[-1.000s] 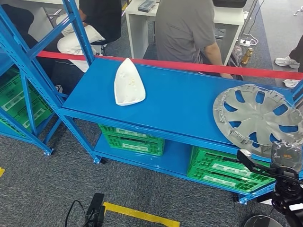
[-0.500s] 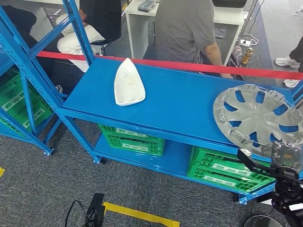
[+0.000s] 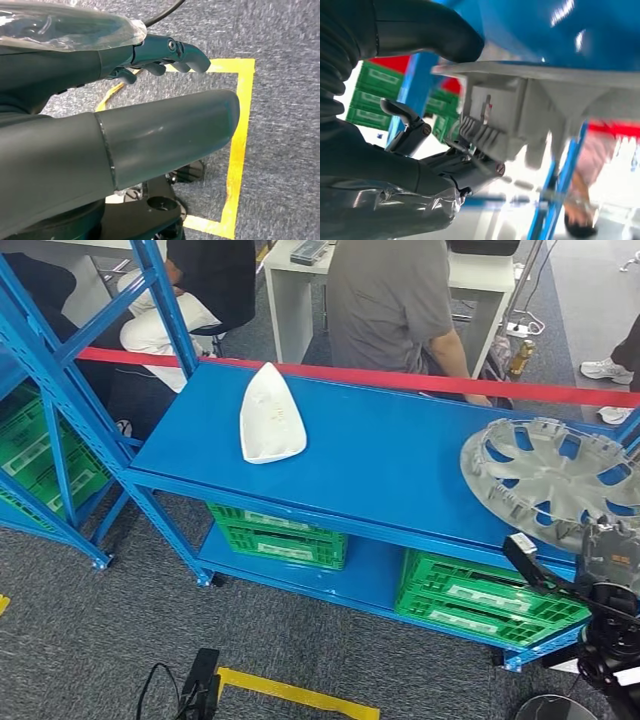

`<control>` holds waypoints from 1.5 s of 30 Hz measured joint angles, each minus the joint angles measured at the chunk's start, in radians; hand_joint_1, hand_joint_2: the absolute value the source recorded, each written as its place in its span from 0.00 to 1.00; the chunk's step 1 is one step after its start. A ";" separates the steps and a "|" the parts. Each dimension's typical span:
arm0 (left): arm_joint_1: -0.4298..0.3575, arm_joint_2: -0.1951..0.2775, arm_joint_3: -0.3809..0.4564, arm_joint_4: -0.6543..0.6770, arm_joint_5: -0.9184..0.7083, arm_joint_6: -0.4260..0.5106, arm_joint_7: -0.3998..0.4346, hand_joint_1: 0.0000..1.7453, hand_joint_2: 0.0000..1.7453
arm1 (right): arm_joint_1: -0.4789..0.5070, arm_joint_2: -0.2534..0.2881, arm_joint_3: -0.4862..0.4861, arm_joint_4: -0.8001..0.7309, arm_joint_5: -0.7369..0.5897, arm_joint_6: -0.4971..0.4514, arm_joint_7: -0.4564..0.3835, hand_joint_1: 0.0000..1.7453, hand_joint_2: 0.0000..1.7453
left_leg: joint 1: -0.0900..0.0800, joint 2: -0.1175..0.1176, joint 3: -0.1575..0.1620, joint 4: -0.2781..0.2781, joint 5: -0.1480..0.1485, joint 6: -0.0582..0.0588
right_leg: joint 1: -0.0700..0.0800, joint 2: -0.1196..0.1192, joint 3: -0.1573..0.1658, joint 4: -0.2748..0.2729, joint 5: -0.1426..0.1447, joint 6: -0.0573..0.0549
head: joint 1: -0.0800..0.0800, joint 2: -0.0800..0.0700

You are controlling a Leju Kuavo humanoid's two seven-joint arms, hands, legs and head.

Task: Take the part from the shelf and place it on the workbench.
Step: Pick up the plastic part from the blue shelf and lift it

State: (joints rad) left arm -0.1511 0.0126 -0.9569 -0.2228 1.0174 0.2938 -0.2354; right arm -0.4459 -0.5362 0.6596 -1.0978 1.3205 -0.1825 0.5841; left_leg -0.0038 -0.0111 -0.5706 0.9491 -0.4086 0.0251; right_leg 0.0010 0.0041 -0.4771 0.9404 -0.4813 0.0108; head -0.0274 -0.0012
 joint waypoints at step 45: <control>-0.032 -0.014 -0.003 0.000 -0.027 -0.029 -0.107 0.00 1.00 | -0.182 0.068 -0.050 -0.454 -0.152 -0.018 -0.198 1.00 1.00 | 0.000 -0.001 -0.002 -0.001 0.001 -0.002 | 0.002 -0.002 -0.002 0.000 0.000 0.000 | 0.000 0.000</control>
State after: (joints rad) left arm -0.1834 -0.0012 -0.9598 -0.2230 0.9899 0.2648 -0.3426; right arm -0.6274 -0.4680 0.6101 -1.5514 1.1681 -0.2002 0.3859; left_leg -0.0035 -0.0119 -0.5724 0.9476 -0.4073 0.0234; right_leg 0.0028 0.0024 -0.4786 0.9408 -0.4813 0.0107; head -0.0275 -0.0012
